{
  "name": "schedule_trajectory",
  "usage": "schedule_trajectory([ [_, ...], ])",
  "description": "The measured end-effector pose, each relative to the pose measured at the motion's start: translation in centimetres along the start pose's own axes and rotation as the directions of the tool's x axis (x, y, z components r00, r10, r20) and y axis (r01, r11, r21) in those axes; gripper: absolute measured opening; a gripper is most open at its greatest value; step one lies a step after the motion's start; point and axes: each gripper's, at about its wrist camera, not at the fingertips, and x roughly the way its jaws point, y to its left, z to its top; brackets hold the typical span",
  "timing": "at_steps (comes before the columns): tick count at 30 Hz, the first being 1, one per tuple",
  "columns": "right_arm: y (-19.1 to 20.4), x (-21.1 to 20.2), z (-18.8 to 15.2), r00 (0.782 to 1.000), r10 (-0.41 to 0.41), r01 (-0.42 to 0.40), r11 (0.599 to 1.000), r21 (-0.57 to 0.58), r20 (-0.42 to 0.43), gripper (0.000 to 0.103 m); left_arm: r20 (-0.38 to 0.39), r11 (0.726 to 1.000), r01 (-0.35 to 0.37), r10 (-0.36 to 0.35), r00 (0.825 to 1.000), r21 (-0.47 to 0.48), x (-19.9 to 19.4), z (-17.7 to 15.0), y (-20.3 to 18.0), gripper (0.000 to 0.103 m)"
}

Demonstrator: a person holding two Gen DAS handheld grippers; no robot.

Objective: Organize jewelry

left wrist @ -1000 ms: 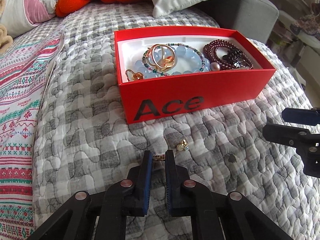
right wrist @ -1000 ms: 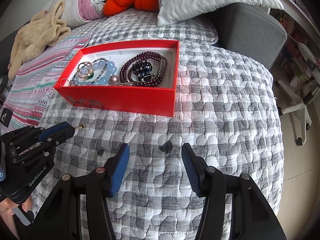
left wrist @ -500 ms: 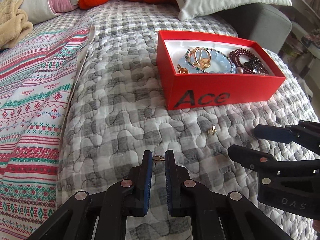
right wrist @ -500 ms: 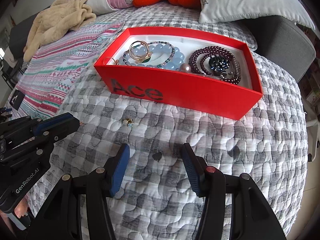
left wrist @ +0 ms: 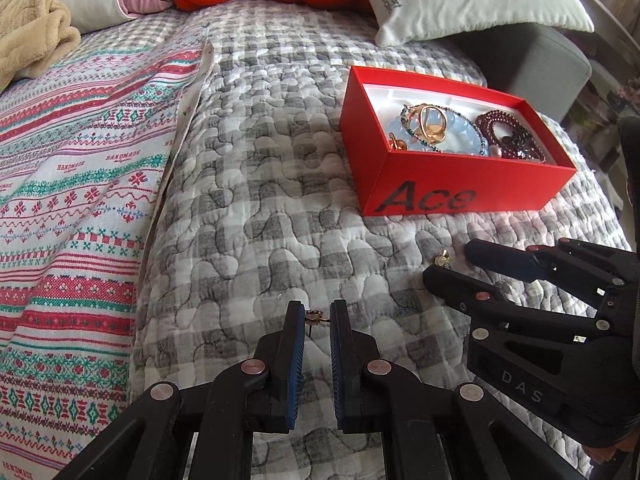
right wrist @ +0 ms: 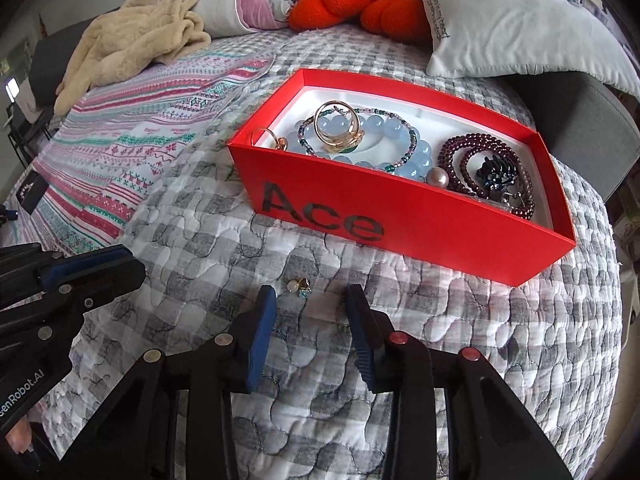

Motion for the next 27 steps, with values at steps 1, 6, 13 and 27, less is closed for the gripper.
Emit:
schedule_trajectory([
  [1,0.1,0.1,0.0,1.0,-0.001,0.001,1.0,-0.008,0.005,0.034,-0.001,1.0,0.001,-0.001,1.0,0.001,0.0,0.0,0.0,0.007],
  [6,0.6,0.3,0.2,1.0,0.007,-0.006,1.0,-0.029,0.018,0.021,-0.005,1.0,-0.002,0.002,1.0,0.005,0.1,-0.2,-0.1,0.007],
  [13,0.7,-0.1,0.0,1.0,-0.003,0.004,0.999,-0.052,0.026,0.011,0.004,1.0,-0.001,0.001,1.0,-0.016,0.1,0.1,-0.2,0.007],
  [27,-4.1,-3.9,-0.4,1.0,0.001,-0.002,0.999,0.054,0.028,0.011,0.05,0.999,0.012,-0.01,0.999,-0.03,-0.4,1.3,-1.6,0.007],
])
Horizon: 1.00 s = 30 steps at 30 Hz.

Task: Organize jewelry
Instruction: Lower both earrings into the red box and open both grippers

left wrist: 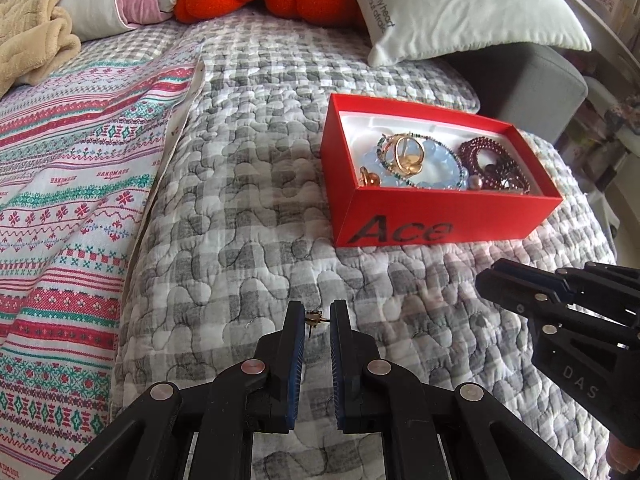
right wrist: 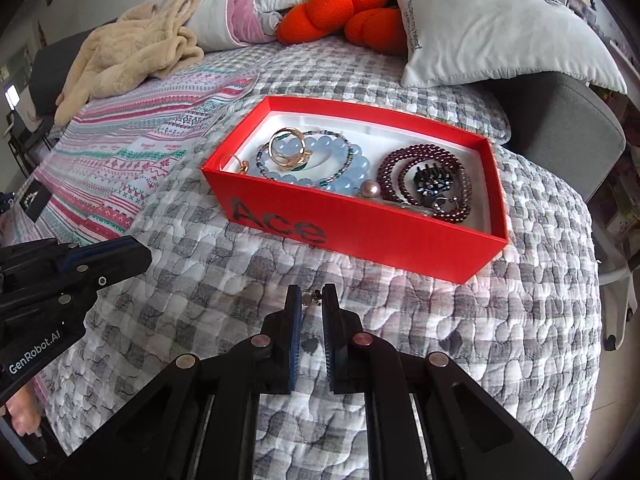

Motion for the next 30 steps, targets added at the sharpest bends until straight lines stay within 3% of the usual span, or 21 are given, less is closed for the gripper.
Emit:
schedule_trajectory([
  [9,-3.8,-4.1,1.6,0.994,0.001,-0.012,0.995,0.097,0.105,0.011,0.115,0.999,0.027,-0.024,0.993,-0.022,-0.7,2.5,-1.7,0.007],
  [16,-6.3,-4.4,2.9,0.989,-0.006,-0.018,0.988,0.156,0.15,0.011,0.184,0.998,0.069,-0.067,0.981,-0.002,-0.1,4.1,-4.6,0.007],
  [22,-7.5,-3.7,3.5,0.987,-0.002,-0.027,0.984,0.175,0.16,0.011,0.195,0.995,0.102,-0.095,0.976,-0.024,1.7,5.2,-6.1,0.007],
  [30,-8.7,-2.8,3.6,0.988,0.001,-0.031,0.981,0.19,0.157,0.011,0.177,0.998,0.045,-0.036,0.983,-0.047,3.9,5.8,-6.5,0.007],
])
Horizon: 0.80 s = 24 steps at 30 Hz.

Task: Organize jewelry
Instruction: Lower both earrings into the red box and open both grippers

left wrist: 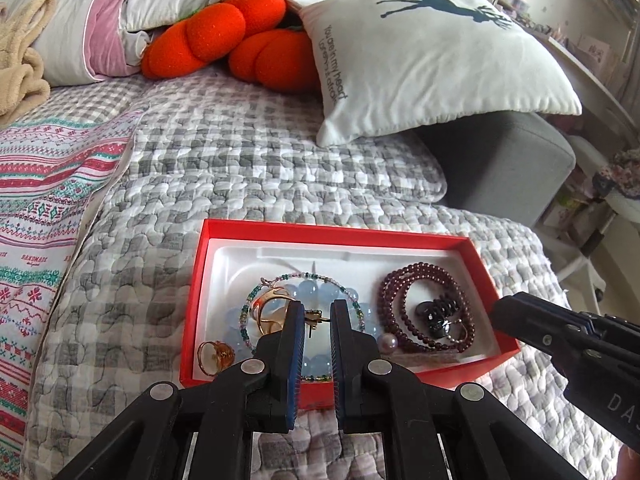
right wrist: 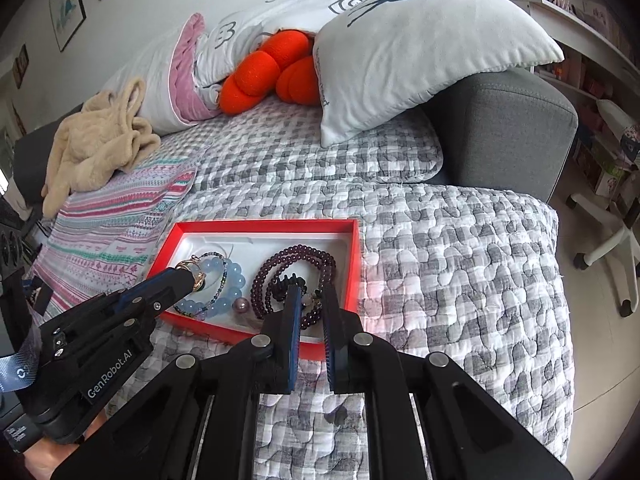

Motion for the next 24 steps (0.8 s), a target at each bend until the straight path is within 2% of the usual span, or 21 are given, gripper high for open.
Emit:
schedule_trajectory([
  [2,-0.3,0.2,0.1,1.0,0.0,0.0,1.0,0.006,-0.003,0.011,-0.006,1.0,0.0,0.0,1.0,-0.006,0.1,0.0,0.1,0.01],
  [6,-0.6,0.2,0.3,1.0,0.006,-0.006,1.0,0.011,0.002,0.011,0.001,1.0,-0.011,0.011,1.0,0.005,-0.6,0.1,0.0,0.03],
  [10,0.1,0.3,0.7,1.0,0.016,-0.016,1.0,0.003,0.008,0.011,-0.003,0.998,-0.054,0.055,0.999,0.032,-1.8,0.0,0.1,0.032],
  [12,0.7,0.6,1.0,1.0,0.025,-0.025,1.0,-0.001,0.01,0.011,-0.009,0.993,-0.104,0.104,0.994,0.051,-2.3,-0.3,0.4,0.038],
  [14,1.4,0.9,1.2,0.999,0.032,-0.032,0.999,-0.008,0.011,0.011,-0.02,0.988,-0.144,0.145,0.989,0.063,-2.6,-0.7,0.8,0.039],
  [24,4.5,2.3,1.2,0.999,0.043,-0.043,0.997,-0.059,0.004,0.012,-0.067,0.984,-0.165,0.17,0.983,0.072,-2.8,-1.5,2.7,0.041],
])
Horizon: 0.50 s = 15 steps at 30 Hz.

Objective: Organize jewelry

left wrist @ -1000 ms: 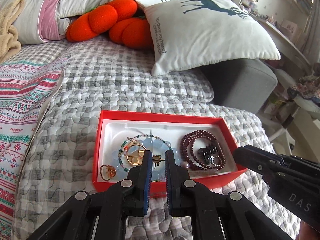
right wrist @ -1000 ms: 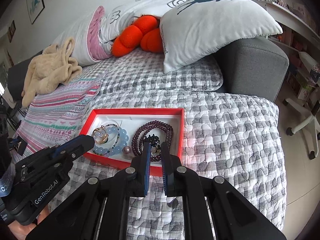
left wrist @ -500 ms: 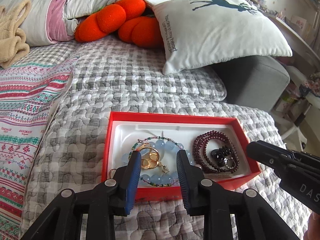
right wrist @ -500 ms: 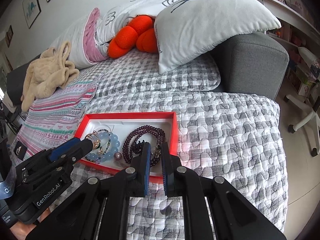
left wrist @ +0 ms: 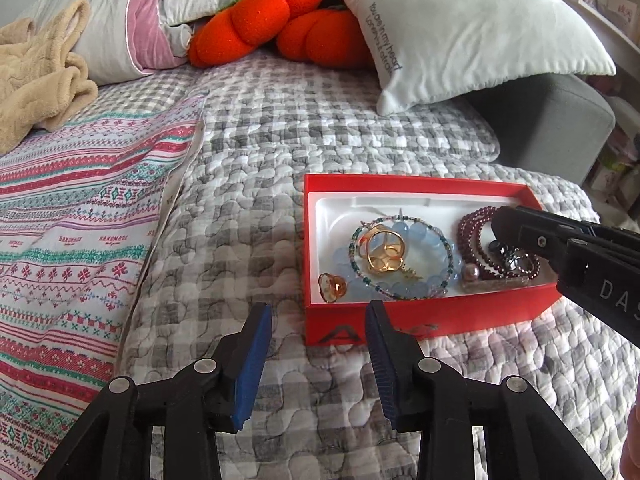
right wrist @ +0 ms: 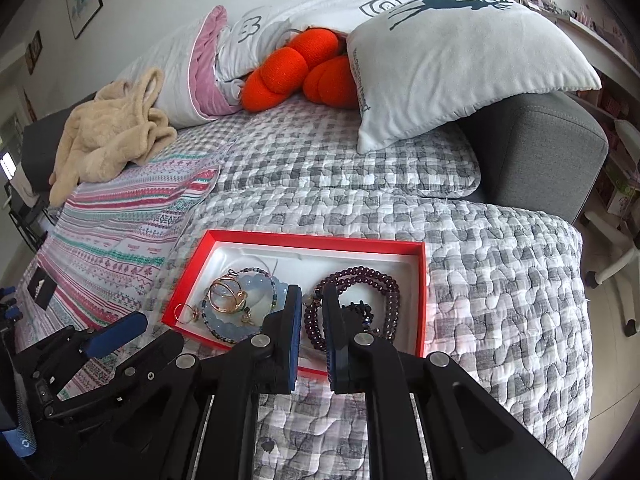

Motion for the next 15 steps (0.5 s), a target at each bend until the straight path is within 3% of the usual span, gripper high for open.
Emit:
schedule_trajectory([
  [2,0.1,0.2,0.0,1.0,0.001,-0.001,1.0,0.01,-0.007,0.012,-0.004,1.0,0.001,-0.001,1.0,0.006,0.0,0.0,0.0,0.045],
  [6,0.0,-0.1,0.0,1.0,-0.009,0.009,1.0,0.022,-0.001,0.037,-0.007,1.0,-0.003,0.003,1.0,0.02,-0.1,-0.1,-0.2,0.052],
  [10,-0.2,-1.1,-0.2,0.999,-0.04,0.04,0.999,0.017,-0.004,0.037,-0.007,1.0,-0.009,0.009,1.0,0.02,-0.5,-0.2,-0.2,0.055],
  [12,-0.3,-1.8,-0.5,0.998,-0.057,0.057,0.998,0.011,-0.012,0.037,-0.011,1.0,-0.009,0.009,1.0,0.017,-0.7,-0.4,-0.3,0.062],
  [14,-0.5,-2.5,-0.9,0.997,-0.075,0.076,0.997,0.006,-0.028,0.041,-0.014,1.0,-0.01,0.01,1.0,0.015,-1.1,-0.6,-0.5,0.068],
  [15,-0.7,-2.8,-1.2,0.995,-0.089,0.089,0.996,0.004,-0.035,0.048,-0.015,1.0,-0.011,0.011,1.0,0.015,-1.3,-0.7,-0.5,0.071],
])
